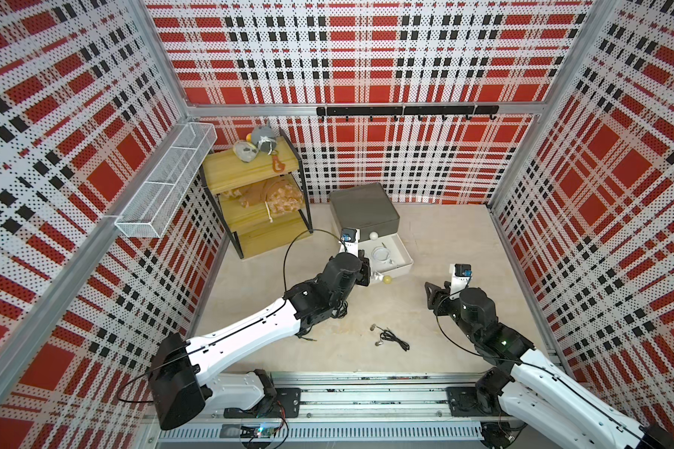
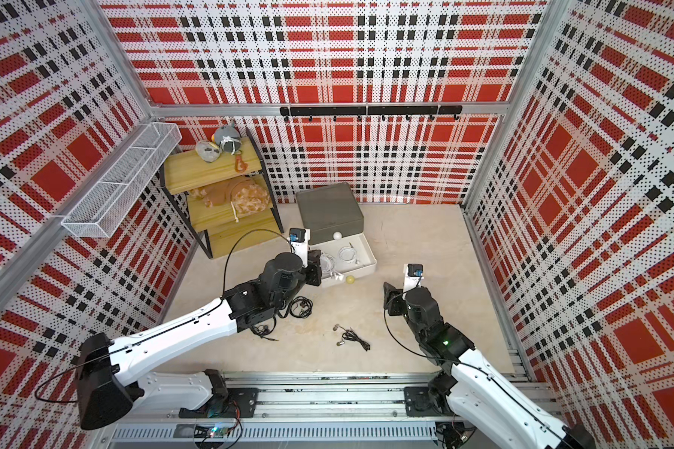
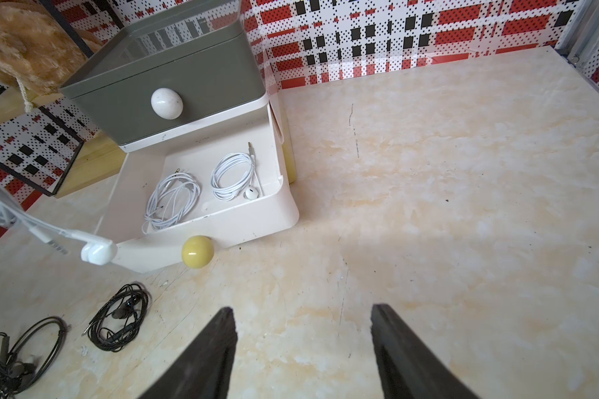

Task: Place the wired earphones into the drawer by color
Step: Place the wired earphones in the drawer.

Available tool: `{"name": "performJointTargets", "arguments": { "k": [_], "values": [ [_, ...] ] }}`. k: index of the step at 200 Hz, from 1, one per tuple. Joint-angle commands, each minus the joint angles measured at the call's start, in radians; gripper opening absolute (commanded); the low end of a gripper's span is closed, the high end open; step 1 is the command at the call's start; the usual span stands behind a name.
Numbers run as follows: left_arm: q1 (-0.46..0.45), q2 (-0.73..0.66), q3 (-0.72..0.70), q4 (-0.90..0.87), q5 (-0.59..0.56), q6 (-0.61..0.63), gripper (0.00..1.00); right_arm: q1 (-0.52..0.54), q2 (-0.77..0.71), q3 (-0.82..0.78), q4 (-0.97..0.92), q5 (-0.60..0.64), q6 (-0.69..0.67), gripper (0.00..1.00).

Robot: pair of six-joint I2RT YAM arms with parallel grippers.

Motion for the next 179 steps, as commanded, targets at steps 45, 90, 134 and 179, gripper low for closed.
{"name": "performJointTargets", "arguments": {
  "k": [45,90,134,179],
  "values": [
    [0.067,0.130,0.115,0.072,0.091,0.076,0.00,-0.004,-0.033,-0.053,0.031,0.053,-0.021,0.69],
    [0.095,0.220,0.143,0.101,0.140,0.081,0.00,-0.004,-0.020,-0.078,0.065,0.071,-0.026,0.69],
    [0.113,0.289,0.138,0.131,0.184,0.071,0.00,-0.004,0.005,-0.082,0.078,0.079,-0.029,0.69],
    [0.127,0.334,0.125,0.149,0.220,0.059,0.00,-0.004,0.020,-0.080,0.086,0.058,-0.039,0.69]
  ]
}}
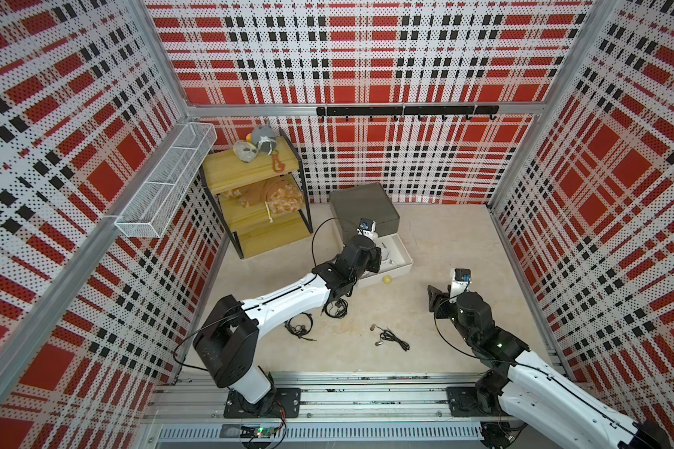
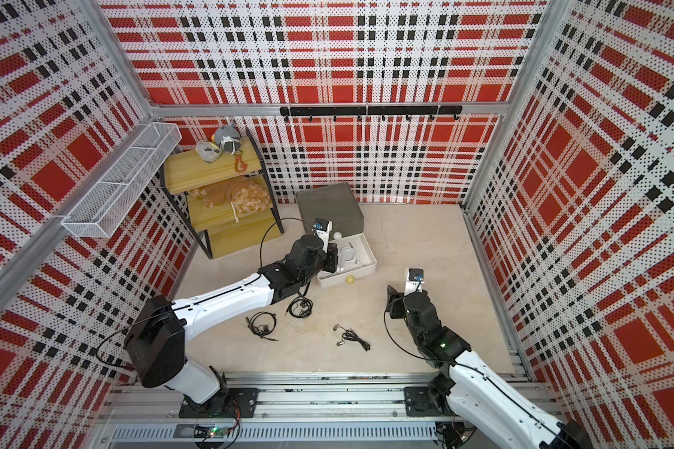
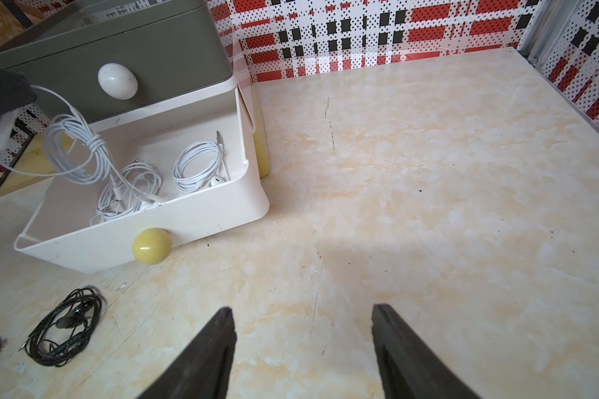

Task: Place the wired earphones into the drawer by color
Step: Place the wired earphones in the drawer.

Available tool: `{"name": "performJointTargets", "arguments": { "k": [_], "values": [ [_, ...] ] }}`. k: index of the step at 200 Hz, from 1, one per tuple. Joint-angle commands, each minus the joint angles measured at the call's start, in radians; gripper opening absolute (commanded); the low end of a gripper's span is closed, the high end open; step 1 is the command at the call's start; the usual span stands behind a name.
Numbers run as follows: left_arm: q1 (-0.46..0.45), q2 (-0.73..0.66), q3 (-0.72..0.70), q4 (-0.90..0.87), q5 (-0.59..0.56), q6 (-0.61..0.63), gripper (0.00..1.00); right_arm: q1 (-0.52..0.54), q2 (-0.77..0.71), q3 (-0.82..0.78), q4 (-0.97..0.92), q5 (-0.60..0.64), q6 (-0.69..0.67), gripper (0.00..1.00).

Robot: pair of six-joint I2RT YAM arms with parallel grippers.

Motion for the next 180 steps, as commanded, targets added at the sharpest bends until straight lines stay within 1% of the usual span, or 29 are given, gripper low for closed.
{"name": "performJointTargets", "arguments": {
  "k": [1,36,57,67,78,88,98,113,132,145,169,172,180],
  "values": [
    [0.013,0.019,0.007,0.042,0.032,-0.006,0.00,-0.004,0.002,-0.013,0.029,-0.010,-0.018,0.69],
    [0.028,0.028,-0.003,0.049,0.051,-0.014,0.00,-0.004,0.004,-0.016,0.044,-0.033,-0.023,0.70],
    [0.039,0.025,-0.009,0.050,0.070,-0.024,0.00,-0.004,0.015,-0.009,0.052,-0.040,-0.022,0.72],
    [0.044,0.020,-0.011,0.051,0.079,-0.030,0.07,-0.004,0.022,-0.006,0.054,-0.045,-0.017,0.72],
    [0.047,0.014,-0.014,0.051,0.082,-0.035,0.18,-0.004,0.029,0.000,0.059,-0.052,-0.015,0.73],
    [0.049,0.006,-0.022,0.052,0.084,-0.042,0.30,-0.004,0.036,0.003,0.063,-0.057,-0.011,0.74],
    [0.050,-0.005,-0.029,0.054,0.083,-0.047,0.38,-0.004,0.042,0.007,0.067,-0.062,-0.008,0.75],
    [0.052,-0.023,-0.045,0.059,0.080,-0.058,0.48,-0.004,0.050,0.011,0.072,-0.065,0.001,0.76],
    [0.054,-0.058,-0.077,0.068,0.073,-0.072,0.55,-0.004,0.060,0.015,0.080,-0.077,0.017,0.76],
    [0.053,-0.090,-0.112,0.080,0.058,-0.086,0.63,-0.004,0.071,0.018,0.086,-0.084,0.031,0.77],
    [0.054,-0.172,-0.210,0.122,0.017,-0.093,0.82,-0.004,0.100,0.024,0.104,-0.099,0.064,0.79],
    [0.055,-0.184,-0.224,0.128,0.011,-0.119,0.84,-0.004,0.106,0.026,0.106,-0.100,0.071,0.79],
    [0.055,-0.216,-0.262,0.147,-0.003,-0.128,0.91,-0.004,0.120,0.031,0.109,-0.103,0.082,0.79]
  ]
}}
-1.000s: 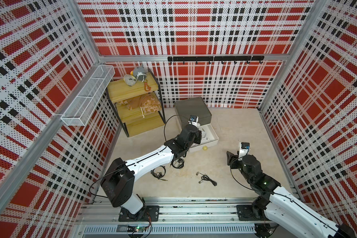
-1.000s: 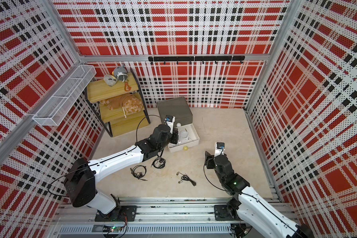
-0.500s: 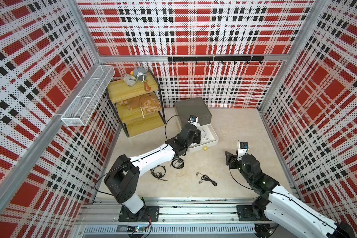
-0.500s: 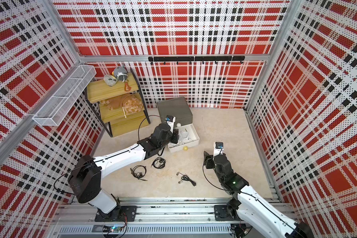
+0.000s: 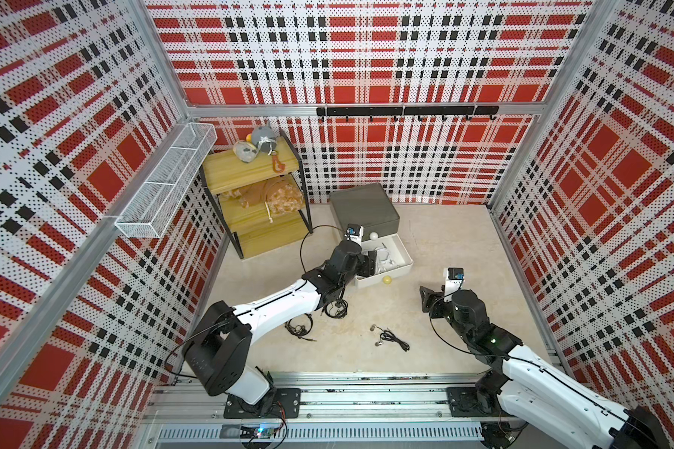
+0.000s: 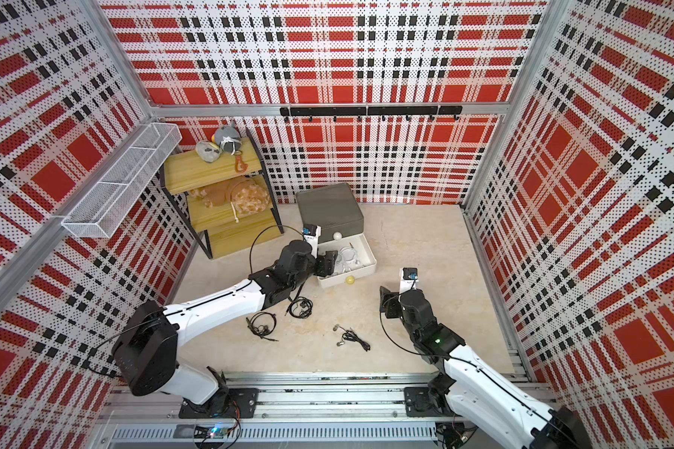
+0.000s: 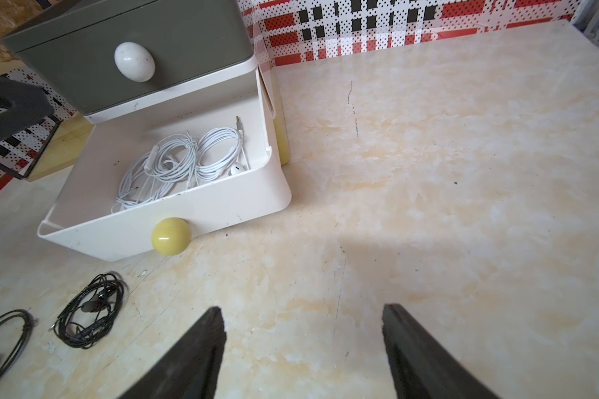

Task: Place the wired earphones into the drawer by color
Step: Place the wired earphones in the drawer, then close the drawer in the storage box.

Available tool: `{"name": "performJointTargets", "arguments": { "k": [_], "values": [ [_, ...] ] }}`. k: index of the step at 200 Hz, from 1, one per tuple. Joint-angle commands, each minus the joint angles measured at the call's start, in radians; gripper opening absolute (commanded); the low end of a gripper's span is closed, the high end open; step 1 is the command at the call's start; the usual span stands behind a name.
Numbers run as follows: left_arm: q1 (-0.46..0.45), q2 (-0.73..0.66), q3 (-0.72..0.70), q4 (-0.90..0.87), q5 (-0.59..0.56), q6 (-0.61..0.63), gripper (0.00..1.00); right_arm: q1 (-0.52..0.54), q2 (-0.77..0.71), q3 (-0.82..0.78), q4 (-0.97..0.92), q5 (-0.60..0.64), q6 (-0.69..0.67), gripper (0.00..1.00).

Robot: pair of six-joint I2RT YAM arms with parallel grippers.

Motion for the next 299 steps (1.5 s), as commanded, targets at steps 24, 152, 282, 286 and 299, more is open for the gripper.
{"name": "performJointTargets", "arguments": {
  "k": [24,152,282,286,299],
  "values": [
    [0.015,-0.189,-0.190,0.103,-0.092,-0.056,0.99,-0.003,0.077,0.049,0.050,-0.026,0.075,0.80],
    [0.111,-0.634,-0.667,0.282,-0.143,0.071,0.99,-0.006,0.364,0.206,0.078,-0.068,0.230,0.84],
    [0.111,-0.832,-0.775,0.293,-0.197,0.104,0.99,-0.004,0.567,0.344,0.085,-0.120,0.298,0.85],
    [0.111,-0.832,-0.775,0.292,-0.197,0.104,0.99,-0.005,0.572,0.344,0.088,-0.124,0.298,0.85],
    [0.111,-0.829,-0.774,0.293,-0.196,0.103,0.99,-0.004,0.581,0.347,0.102,-0.133,0.304,0.85]
  ]
}}
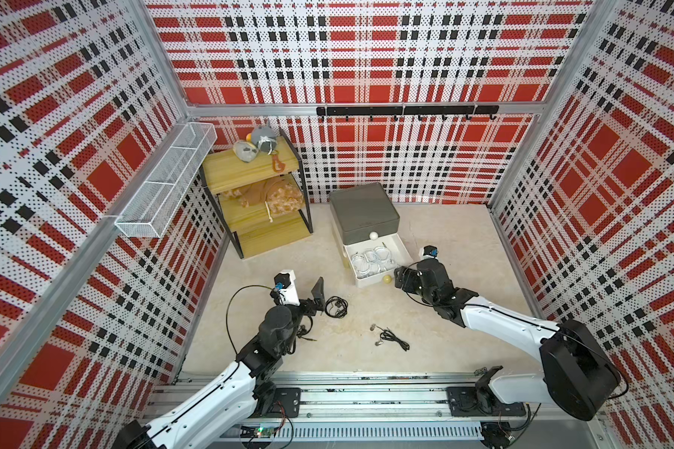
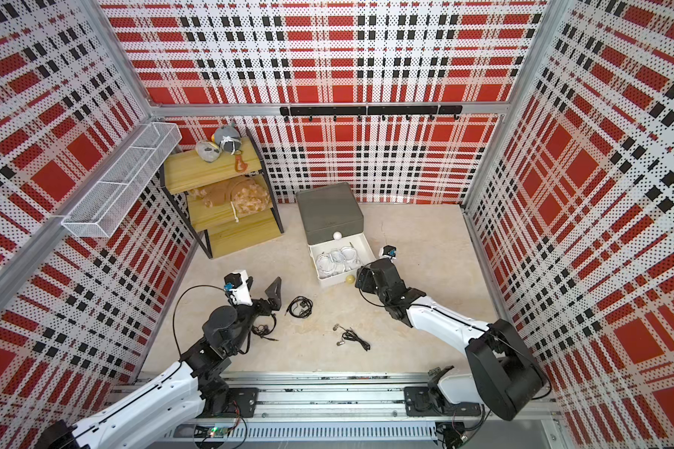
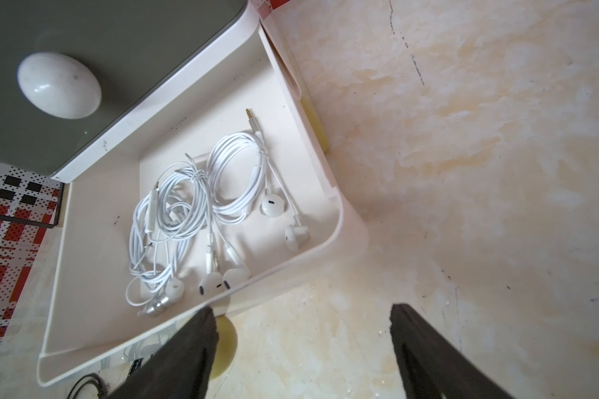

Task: Place the wired earphones into the drawer by color
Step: Close the drawer in the storage box.

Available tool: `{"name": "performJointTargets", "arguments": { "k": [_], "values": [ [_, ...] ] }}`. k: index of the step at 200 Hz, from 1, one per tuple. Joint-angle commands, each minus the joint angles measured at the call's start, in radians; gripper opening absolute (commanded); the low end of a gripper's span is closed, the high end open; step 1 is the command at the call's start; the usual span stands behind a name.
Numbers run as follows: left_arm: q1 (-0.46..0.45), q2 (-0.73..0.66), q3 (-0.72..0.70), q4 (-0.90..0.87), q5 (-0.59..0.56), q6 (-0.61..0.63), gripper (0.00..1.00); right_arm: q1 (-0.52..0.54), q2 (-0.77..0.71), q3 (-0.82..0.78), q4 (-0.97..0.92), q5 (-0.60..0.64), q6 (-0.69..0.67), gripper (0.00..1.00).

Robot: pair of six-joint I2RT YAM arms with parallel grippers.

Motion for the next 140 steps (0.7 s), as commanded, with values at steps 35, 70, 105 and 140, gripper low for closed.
{"name": "performJointTargets", "arguments": {
  "k": [35,70,105,140],
  "values": [
    [0.006,-0.004,-0.015,0.016,-0.012,0.014,0.99,-0.004,0.064,0.052,0.048,-0.050,0.014,0.85],
    [0.005,-0.003,-0.015,0.015,-0.015,0.013,0.99,-0.004,0.096,0.080,0.059,-0.058,0.013,0.85],
    [0.006,-0.002,-0.015,0.014,-0.014,0.013,0.99,-0.004,0.129,0.113,0.061,-0.056,0.015,0.85],
    [0.006,-0.004,-0.015,0.014,-0.013,0.012,0.99,-0.004,0.174,0.159,0.052,-0.052,0.020,0.85]
  ]
}}
